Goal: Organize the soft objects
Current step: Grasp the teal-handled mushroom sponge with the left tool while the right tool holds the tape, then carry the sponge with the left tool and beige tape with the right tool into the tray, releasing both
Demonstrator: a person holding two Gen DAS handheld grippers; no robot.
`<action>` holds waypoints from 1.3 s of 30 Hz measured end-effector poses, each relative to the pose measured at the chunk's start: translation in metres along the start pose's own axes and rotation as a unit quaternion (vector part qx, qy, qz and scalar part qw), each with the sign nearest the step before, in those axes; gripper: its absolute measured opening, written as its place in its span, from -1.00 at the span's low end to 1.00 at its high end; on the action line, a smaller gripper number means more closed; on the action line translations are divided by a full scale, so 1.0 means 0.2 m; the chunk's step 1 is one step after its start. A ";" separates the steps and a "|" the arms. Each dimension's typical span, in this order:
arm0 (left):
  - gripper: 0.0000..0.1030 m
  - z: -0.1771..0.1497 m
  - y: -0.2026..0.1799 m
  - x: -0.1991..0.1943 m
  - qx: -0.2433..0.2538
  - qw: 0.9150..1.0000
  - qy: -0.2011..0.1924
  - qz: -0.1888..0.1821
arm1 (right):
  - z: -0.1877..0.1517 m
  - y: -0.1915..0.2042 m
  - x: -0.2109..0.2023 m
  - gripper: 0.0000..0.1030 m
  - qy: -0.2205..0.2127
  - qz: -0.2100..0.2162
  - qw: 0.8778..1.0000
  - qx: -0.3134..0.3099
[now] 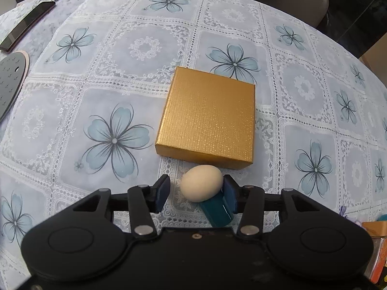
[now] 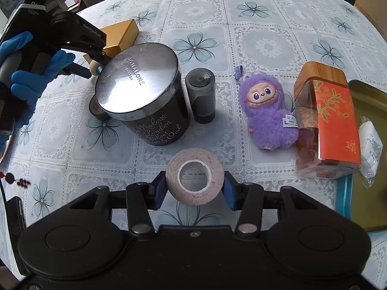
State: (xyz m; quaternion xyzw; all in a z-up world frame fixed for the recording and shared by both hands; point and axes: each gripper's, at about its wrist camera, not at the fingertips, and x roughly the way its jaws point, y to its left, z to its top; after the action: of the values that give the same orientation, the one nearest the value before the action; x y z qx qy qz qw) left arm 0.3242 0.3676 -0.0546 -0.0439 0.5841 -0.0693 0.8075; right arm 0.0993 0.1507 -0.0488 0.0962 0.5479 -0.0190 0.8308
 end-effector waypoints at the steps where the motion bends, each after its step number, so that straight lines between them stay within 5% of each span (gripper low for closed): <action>1: -0.07 0.00 0.00 0.00 -0.001 1.000 -0.001 -0.002 | 0.00 0.00 0.00 -0.06 0.000 0.000 1.000 0.000; 4: -0.14 0.01 -0.02 0.01 0.009 1.000 -0.001 0.010 | -0.01 0.00 0.00 -0.06 0.000 0.001 1.000 0.000; 6: -0.40 0.00 -0.03 0.01 0.013 1.000 -0.002 0.004 | -0.01 0.00 -0.01 -0.06 -0.001 0.003 1.000 0.000; 17: -0.40 -0.15 0.11 -0.20 -0.039 0.999 -0.031 0.020 | -0.04 0.01 -0.09 -0.06 -0.002 0.029 0.999 -0.027; 25: -0.39 -0.47 0.10 -0.48 -0.042 0.997 -0.021 0.056 | -0.14 -0.05 -0.21 -0.06 0.002 0.072 0.993 -0.089; 33: -0.38 -0.89 -0.26 -0.63 -0.003 0.998 0.018 0.062 | -0.29 -0.32 -0.36 -0.06 0.015 0.110 0.983 -0.147; 39: -0.37 -1.11 -0.75 -0.66 0.045 0.998 0.046 0.015 | -0.35 -0.69 -0.52 -0.06 -0.005 0.090 0.989 -0.117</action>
State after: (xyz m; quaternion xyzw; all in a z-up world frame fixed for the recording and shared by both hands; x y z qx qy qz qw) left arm 0.0637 0.2427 0.0228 0.0045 0.6172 -0.0854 0.7821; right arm -0.0241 0.0200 0.0003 0.0470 0.5315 0.1202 0.8372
